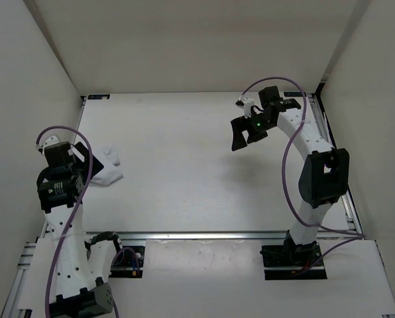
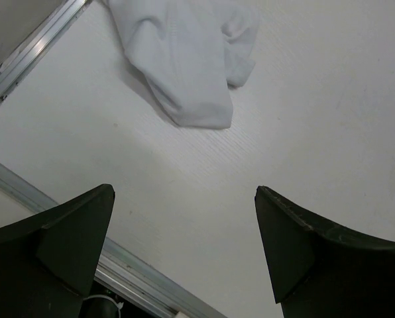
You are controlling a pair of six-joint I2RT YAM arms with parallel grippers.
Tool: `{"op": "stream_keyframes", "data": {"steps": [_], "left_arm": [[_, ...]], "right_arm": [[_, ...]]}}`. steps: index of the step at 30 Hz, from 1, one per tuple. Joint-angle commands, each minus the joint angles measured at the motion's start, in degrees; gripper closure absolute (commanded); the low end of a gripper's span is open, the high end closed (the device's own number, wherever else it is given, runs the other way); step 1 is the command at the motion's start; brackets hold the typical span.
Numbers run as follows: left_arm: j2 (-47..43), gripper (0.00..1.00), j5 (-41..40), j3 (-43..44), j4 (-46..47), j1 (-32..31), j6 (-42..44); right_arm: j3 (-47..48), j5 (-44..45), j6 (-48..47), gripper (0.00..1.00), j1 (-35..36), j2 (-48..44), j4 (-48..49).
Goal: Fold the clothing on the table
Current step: Grab the skirt from the pile
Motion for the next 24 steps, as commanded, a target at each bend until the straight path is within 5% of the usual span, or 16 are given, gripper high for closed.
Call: {"op": "stream_keyframes", "data": {"steps": [1,9,15,24], "left_arm": [[-0.76,0.01,-0.24,0.41,5.47,-0.17,0.20],[-14.47,0.01,2.15,-13.48,29.12,0.18,0.04],[-0.43,0.01,-8.92,-16.11,26.13,4.73,-0.31],[15.48,0.03,-8.93,-16.03,33.95,5.20,-2.96]], "right_arm": [[3.49,-1.27,-1.32,0.00,-1.31,0.24,-0.28],[2.09,-1.89,-3.60,0.00,-3.51,0.85,-1.16],[3.39,-2.16,-5.18,0.00,-4.30,1.90,-1.77],[1.56,-7.07,-5.02,0.01,-9.65,-0.90,-1.42]]}}
